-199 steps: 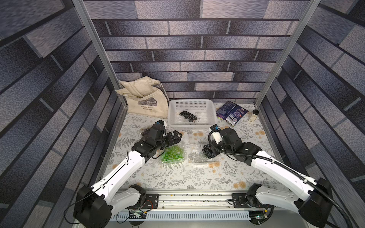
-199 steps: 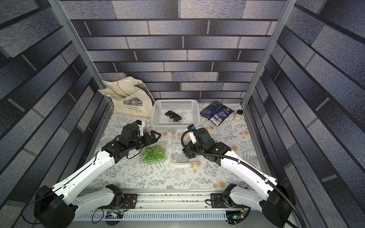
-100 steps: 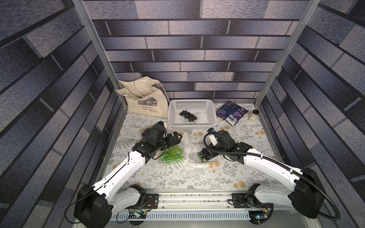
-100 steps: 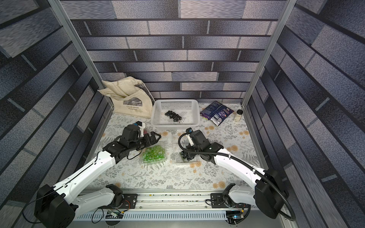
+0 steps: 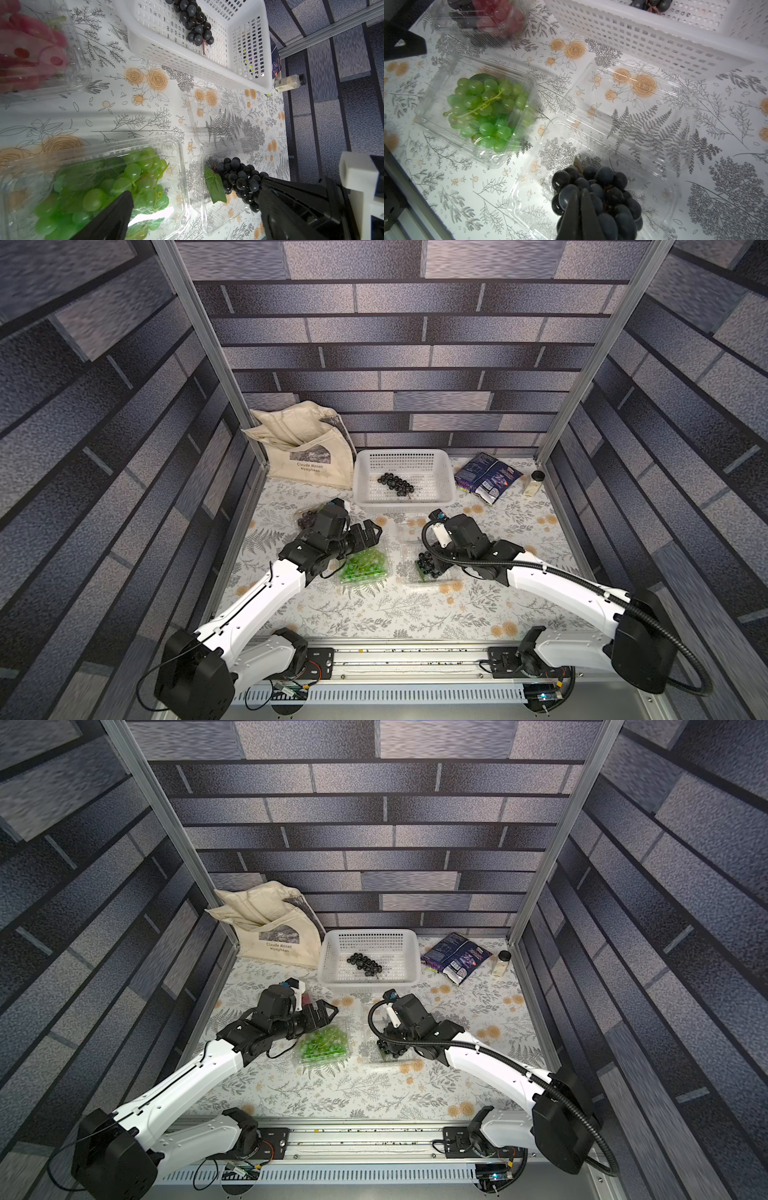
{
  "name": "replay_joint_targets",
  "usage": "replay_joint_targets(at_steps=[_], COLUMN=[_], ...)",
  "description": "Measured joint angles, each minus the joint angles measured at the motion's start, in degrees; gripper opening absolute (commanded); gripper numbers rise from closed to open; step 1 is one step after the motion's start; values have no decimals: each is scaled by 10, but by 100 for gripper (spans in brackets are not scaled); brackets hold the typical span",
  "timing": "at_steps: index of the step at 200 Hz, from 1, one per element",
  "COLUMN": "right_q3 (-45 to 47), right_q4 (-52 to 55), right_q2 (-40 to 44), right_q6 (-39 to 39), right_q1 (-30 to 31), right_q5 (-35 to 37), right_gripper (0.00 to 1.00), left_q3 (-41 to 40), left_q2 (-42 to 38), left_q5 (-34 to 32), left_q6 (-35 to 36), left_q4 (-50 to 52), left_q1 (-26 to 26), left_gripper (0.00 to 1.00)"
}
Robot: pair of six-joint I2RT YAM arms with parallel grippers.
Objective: Pack grapes into containers
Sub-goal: Place the grape into the packing box, then pick up the grape from the basket.
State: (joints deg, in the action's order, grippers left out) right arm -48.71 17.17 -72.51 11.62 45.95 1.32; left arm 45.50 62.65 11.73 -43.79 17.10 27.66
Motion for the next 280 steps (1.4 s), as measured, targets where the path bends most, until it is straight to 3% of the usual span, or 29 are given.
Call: replay_joint_targets(at_steps=[66,132,161,213,229,249,280], right_q3=[-24,47,51,51,51,51,46], right_q4=[-30,-73,-69,-35,-24,-15,-6], right_q2=[-11,-40,-40,-23,-14,6,43], right_q6=[19,35,35,32,34,34,34], right_q1=[30,32,32,32,31,31,32], right_q5=[-29,8,39,101,111,113,92], right_gripper=[0,0,12,48,51,50,37], left_q3=[-1,-8,-8,-8,-8,-9,-9], left_q2=[-17,-31,-31,-31,-31,-31,-31], left_q5=[0,0,0,0,0,0,0], left_q6=[0,0,0,0,0,0,0], left_q4=[0,4,4,4,4,4,4], left_q1=[-7,-11,-11,-11,-12,-13,-13], left_gripper=[97,97,97,97,97,97,97])
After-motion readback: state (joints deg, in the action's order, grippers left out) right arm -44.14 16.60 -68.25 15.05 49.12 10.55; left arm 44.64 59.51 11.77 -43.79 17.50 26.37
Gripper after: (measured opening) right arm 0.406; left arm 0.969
